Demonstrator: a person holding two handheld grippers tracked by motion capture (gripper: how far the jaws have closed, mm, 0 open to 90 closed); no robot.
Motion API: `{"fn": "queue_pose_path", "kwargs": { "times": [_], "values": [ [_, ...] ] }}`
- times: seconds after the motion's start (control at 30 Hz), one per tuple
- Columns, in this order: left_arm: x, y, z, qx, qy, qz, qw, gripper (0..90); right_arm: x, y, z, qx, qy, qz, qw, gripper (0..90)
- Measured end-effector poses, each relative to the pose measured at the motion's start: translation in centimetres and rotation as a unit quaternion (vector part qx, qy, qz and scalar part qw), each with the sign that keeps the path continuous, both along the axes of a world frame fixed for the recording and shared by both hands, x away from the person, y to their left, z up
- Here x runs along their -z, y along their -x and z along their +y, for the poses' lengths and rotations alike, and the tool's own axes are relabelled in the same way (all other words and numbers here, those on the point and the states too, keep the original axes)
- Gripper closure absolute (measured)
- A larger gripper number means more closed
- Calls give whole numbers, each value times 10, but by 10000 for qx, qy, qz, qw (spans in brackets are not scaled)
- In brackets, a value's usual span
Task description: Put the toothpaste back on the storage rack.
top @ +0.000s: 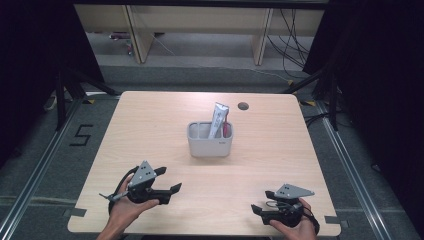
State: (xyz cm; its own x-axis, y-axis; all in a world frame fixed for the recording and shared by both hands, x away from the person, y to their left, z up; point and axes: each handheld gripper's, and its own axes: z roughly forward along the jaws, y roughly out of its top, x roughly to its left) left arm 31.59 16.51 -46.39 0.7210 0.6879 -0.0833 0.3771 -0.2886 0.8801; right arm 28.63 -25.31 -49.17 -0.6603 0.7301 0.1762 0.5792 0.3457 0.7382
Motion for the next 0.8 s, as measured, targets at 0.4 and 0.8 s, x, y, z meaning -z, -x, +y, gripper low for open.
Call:
{"fn": "queue_pose_path", "kwargs": {
  "times": [0.4,0.8],
  "values": [
    [13,21,5,116,-181,54,9998,207,0,0,0,16,13,-3,10000,266],
    [21,35,11,164,-294,168,9993,201,-1,3,2,156,-4,113,9998,266]
  ]
}}
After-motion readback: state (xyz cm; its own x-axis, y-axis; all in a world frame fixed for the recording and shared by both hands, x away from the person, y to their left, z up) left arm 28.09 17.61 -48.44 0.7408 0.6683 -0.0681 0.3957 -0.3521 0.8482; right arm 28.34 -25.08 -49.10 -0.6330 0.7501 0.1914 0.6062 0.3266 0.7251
